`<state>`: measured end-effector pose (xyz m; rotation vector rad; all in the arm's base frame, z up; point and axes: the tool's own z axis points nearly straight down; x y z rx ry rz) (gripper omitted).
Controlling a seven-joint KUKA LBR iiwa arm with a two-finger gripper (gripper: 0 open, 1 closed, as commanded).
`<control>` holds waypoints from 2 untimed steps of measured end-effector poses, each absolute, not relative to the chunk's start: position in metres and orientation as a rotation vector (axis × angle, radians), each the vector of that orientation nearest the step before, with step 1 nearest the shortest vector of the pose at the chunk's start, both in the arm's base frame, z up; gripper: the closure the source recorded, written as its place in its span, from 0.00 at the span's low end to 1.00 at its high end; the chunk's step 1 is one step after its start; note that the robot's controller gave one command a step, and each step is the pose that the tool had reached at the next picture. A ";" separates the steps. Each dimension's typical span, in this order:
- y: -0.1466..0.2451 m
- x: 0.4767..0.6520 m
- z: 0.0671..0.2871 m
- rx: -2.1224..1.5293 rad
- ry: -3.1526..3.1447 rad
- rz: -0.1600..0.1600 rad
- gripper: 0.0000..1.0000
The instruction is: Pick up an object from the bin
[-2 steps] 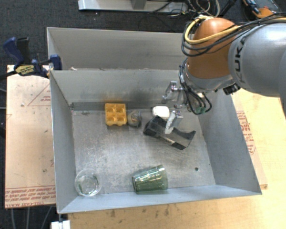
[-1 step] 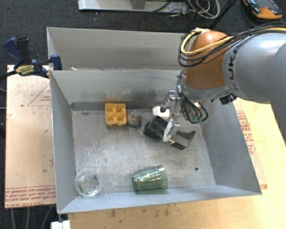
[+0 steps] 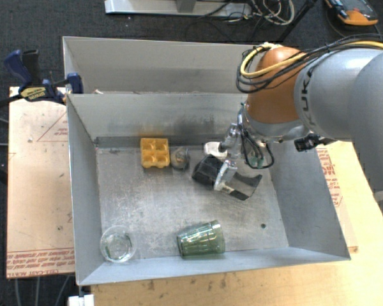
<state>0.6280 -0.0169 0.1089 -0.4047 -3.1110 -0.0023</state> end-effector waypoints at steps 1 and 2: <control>-0.014 0.630 0.083 -0.507 -3.105 -0.012 0.00; -0.017 0.623 0.100 -0.531 -3.093 -0.001 1.00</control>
Offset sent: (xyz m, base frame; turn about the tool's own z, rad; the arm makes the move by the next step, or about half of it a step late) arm -0.0014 -0.0032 -0.0389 0.1564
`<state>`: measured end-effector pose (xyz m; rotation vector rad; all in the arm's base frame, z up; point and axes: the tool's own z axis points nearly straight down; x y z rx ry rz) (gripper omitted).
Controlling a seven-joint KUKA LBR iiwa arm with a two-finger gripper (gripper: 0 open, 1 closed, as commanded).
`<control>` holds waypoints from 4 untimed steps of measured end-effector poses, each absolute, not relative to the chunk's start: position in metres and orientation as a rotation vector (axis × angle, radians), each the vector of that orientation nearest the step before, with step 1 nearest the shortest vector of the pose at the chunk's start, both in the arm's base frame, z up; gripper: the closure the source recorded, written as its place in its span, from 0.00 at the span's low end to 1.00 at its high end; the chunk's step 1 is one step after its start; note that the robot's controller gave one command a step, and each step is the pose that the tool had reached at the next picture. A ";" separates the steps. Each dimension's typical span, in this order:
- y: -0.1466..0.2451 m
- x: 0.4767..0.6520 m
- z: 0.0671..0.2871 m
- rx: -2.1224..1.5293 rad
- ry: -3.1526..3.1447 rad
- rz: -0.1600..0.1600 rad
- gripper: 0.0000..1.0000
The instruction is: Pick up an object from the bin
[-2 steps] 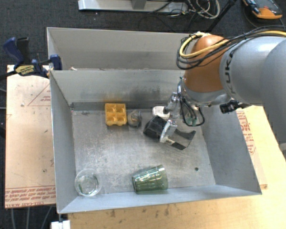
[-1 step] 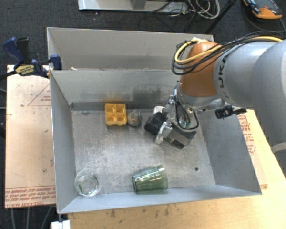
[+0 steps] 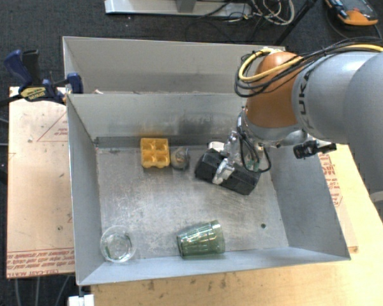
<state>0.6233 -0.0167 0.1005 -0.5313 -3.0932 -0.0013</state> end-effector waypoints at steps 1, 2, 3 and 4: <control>-0.017 0.623 0.099 -0.535 -3.092 -0.001 1.00; -0.017 0.624 0.098 -0.539 -3.091 -0.002 1.00; -0.017 0.622 0.101 -0.540 -3.090 -0.002 1.00; -0.017 0.620 0.115 -0.537 -3.081 0.001 1.00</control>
Offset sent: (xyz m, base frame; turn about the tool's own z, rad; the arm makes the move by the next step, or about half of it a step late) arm -0.0001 0.0000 0.0134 0.0000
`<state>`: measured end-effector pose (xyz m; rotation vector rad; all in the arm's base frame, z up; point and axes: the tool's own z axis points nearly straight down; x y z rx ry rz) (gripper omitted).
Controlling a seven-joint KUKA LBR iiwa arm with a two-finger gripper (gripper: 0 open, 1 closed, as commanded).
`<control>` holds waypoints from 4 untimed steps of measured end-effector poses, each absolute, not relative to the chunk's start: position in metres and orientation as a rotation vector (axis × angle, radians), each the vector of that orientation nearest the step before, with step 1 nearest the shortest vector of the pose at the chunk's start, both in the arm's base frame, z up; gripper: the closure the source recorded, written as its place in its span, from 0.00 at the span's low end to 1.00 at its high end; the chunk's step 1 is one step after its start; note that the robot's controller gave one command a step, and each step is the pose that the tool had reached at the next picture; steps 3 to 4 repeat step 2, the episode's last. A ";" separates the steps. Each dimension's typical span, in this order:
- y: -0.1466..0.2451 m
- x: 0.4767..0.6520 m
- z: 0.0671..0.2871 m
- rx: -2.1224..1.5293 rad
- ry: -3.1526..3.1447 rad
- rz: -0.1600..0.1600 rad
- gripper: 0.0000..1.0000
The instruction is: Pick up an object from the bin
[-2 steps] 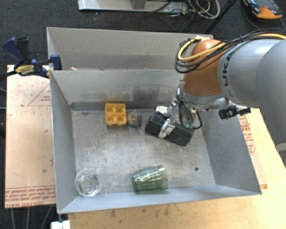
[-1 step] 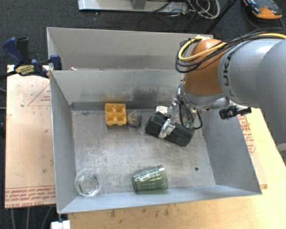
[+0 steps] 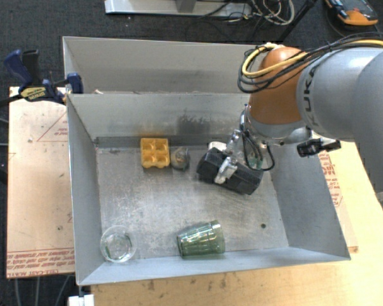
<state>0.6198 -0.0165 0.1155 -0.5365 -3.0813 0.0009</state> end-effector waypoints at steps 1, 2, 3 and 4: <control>-0.017 0.621 0.138 -0.537 -3.086 0.000 1.00; -0.017 0.622 0.153 -0.538 -3.095 -0.001 1.00; -0.017 0.622 0.153 -0.538 -3.095 -0.001 1.00; -0.017 0.622 0.153 -0.538 -3.095 -0.001 1.00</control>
Offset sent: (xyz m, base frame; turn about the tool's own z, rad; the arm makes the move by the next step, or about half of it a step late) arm 0.0001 0.0000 0.0437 0.0000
